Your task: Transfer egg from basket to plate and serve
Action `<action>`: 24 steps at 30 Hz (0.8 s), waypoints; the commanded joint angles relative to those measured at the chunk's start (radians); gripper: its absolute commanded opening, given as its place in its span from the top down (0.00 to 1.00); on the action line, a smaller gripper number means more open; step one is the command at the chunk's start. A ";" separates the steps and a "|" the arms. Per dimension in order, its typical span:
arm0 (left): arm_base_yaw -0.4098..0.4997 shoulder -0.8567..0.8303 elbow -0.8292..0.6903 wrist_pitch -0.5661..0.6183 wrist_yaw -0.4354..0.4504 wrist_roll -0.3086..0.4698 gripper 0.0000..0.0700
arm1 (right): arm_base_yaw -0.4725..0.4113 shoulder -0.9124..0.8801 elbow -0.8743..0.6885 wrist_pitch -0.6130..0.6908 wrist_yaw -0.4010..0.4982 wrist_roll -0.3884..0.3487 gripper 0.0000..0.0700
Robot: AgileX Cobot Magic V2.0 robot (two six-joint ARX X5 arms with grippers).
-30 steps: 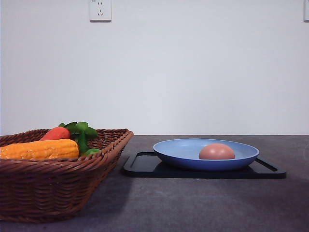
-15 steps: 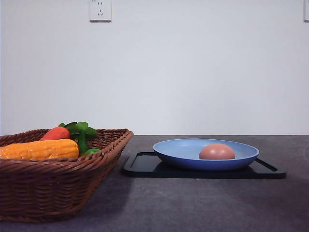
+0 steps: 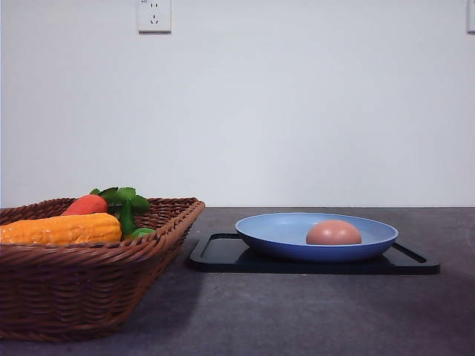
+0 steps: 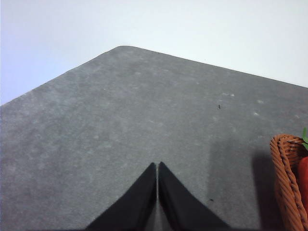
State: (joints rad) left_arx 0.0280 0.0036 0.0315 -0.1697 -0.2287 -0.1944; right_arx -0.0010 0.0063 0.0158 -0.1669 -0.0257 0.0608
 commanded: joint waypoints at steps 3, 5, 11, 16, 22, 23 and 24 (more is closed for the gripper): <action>0.001 -0.001 -0.021 -0.017 0.004 -0.001 1.00 | 0.000 -0.003 -0.005 0.011 0.003 0.014 1.00; 0.001 -0.001 -0.021 -0.017 0.004 -0.001 1.00 | 0.000 -0.003 -0.005 0.011 0.003 0.014 1.00; 0.001 -0.001 -0.021 -0.017 0.004 -0.001 1.00 | 0.000 -0.003 -0.005 0.011 0.003 0.014 1.00; 0.001 -0.001 -0.021 -0.017 0.004 -0.001 1.00 | 0.000 -0.003 -0.005 0.011 0.003 0.014 1.00; 0.001 -0.001 -0.021 -0.017 0.004 -0.001 1.00 | 0.000 -0.003 -0.005 0.011 0.003 0.014 1.00; 0.001 -0.001 -0.021 -0.017 0.004 -0.001 1.00 | 0.000 -0.003 -0.005 0.011 0.003 0.014 1.00; 0.001 -0.001 -0.021 -0.017 0.004 -0.001 1.00 | 0.000 -0.003 -0.005 0.011 0.003 0.014 1.00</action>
State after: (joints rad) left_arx 0.0280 0.0036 0.0315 -0.1696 -0.2287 -0.1944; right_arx -0.0010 0.0063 0.0158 -0.1669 -0.0257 0.0608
